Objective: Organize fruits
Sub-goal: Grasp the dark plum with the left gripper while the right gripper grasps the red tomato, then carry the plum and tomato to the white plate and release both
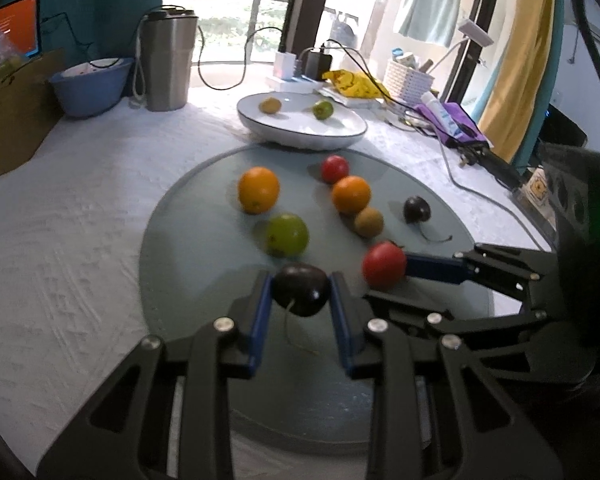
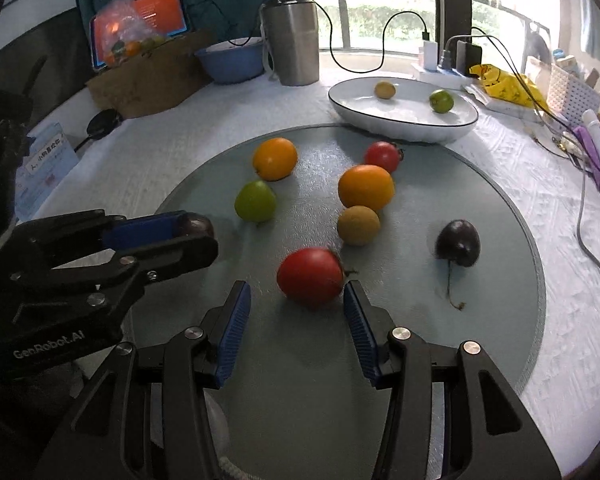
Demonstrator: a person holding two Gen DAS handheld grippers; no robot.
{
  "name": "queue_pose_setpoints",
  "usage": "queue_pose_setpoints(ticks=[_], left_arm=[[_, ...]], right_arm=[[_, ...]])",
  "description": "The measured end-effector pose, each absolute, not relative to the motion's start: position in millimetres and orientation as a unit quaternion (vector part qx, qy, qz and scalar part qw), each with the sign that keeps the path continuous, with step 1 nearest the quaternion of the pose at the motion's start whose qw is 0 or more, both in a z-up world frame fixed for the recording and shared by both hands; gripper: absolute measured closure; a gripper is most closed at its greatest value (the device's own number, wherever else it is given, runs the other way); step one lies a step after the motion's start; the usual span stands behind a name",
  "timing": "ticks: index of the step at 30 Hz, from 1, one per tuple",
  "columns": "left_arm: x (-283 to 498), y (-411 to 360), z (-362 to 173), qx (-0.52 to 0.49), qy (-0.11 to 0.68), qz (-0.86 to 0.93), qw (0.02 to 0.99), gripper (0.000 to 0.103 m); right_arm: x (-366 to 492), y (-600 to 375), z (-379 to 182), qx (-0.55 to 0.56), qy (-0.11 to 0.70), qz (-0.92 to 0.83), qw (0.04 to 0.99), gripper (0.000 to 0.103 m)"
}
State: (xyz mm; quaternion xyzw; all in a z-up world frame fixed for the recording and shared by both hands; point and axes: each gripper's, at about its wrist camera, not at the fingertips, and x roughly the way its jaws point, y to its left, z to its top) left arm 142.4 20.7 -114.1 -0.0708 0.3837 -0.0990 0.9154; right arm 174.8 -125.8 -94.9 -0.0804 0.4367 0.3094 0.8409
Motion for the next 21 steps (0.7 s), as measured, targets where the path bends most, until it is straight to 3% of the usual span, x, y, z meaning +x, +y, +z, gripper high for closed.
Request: queue_pose_setpoints(ticks=[10,14,21], left_arm=[[145,39,-112,-0.086,0.375,-0.077,0.92,0.073],[150,39,-111,-0.085,0.376,-0.077,0.92,0.073],[154,33,-108,-0.079,0.375,-0.078,0.92,0.073]], right_arm=[[186,-110,-98,-0.089,0.429,0.306,0.846,0.052],[188,-111,-98,-0.101,0.424,0.301,0.848,0.07],[187,-119,-97,-0.094,0.421,0.311,0.847,0.071]])
